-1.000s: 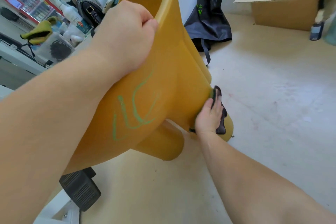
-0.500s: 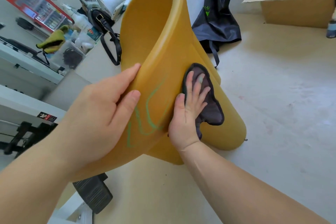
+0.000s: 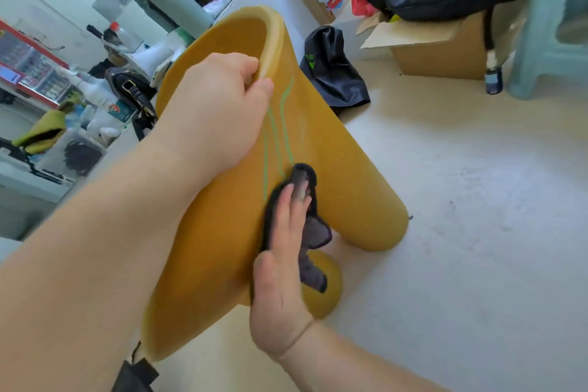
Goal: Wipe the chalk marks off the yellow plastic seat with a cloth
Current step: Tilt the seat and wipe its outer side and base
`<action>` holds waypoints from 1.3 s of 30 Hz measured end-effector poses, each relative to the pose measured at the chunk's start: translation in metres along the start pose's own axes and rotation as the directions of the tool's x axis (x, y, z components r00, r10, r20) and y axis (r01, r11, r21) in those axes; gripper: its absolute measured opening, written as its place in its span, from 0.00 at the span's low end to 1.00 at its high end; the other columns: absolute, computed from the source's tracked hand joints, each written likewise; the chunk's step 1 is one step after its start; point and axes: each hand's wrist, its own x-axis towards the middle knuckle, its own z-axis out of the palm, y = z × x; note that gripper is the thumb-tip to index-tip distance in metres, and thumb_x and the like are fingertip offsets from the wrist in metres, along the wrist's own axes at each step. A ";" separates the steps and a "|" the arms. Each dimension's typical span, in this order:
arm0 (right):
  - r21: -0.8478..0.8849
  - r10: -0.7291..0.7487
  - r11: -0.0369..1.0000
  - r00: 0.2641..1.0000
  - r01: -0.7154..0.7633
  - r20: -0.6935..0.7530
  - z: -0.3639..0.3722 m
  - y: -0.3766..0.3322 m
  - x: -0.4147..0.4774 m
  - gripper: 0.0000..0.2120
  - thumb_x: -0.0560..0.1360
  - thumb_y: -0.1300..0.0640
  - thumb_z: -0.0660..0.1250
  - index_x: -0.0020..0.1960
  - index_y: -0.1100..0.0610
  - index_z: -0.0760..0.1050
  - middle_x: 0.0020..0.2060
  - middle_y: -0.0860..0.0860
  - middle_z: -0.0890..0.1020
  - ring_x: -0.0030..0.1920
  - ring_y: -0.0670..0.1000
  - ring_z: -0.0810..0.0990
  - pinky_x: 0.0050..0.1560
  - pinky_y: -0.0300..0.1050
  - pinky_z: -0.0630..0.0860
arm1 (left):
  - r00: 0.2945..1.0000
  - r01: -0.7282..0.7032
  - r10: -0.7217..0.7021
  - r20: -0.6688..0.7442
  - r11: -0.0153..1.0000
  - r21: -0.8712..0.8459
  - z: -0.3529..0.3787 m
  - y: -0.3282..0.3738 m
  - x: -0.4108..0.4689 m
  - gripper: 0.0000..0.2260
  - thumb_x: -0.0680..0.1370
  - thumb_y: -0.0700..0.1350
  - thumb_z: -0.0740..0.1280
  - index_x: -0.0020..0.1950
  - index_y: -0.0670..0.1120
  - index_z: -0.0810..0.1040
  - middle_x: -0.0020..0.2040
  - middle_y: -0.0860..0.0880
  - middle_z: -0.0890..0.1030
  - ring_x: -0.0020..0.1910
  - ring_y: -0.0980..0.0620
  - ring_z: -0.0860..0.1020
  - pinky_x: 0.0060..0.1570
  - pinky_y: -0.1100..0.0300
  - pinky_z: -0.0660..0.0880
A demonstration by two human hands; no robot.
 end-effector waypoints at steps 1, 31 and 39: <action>-0.026 -0.026 0.999 1.000 0.026 0.005 0.006 -0.006 -0.008 0.35 0.78 0.26 0.39 0.81 0.37 0.39 0.82 0.39 0.38 0.81 0.50 0.33 0.79 0.58 0.36 | 1.000 0.013 -0.013 0.005 1.000 -0.021 0.001 0.003 0.003 0.13 0.83 0.49 0.60 0.49 0.43 0.79 0.43 0.42 0.82 0.41 0.43 0.80 0.43 0.41 0.77; 0.137 0.250 0.959 0.968 -0.248 0.005 -0.051 -0.047 0.176 0.38 0.74 0.22 0.45 0.80 0.36 0.59 0.80 0.40 0.61 0.81 0.45 0.56 0.81 0.56 0.52 | 0.996 0.081 -0.073 0.041 0.967 -0.241 0.005 0.004 0.007 0.18 0.84 0.45 0.59 0.75 0.51 0.70 0.62 0.64 0.71 0.56 0.71 0.69 0.56 0.74 0.66; -0.108 -0.008 0.994 0.979 -0.014 -0.205 0.002 -0.050 0.053 0.33 0.78 0.27 0.38 0.80 0.36 0.45 0.81 0.33 0.45 0.81 0.42 0.39 0.80 0.53 0.43 | 0.993 0.119 -0.108 0.050 0.925 -0.360 0.002 -0.002 0.004 0.17 0.84 0.45 0.60 0.72 0.55 0.72 0.56 0.71 0.72 0.45 0.83 0.68 0.44 0.86 0.63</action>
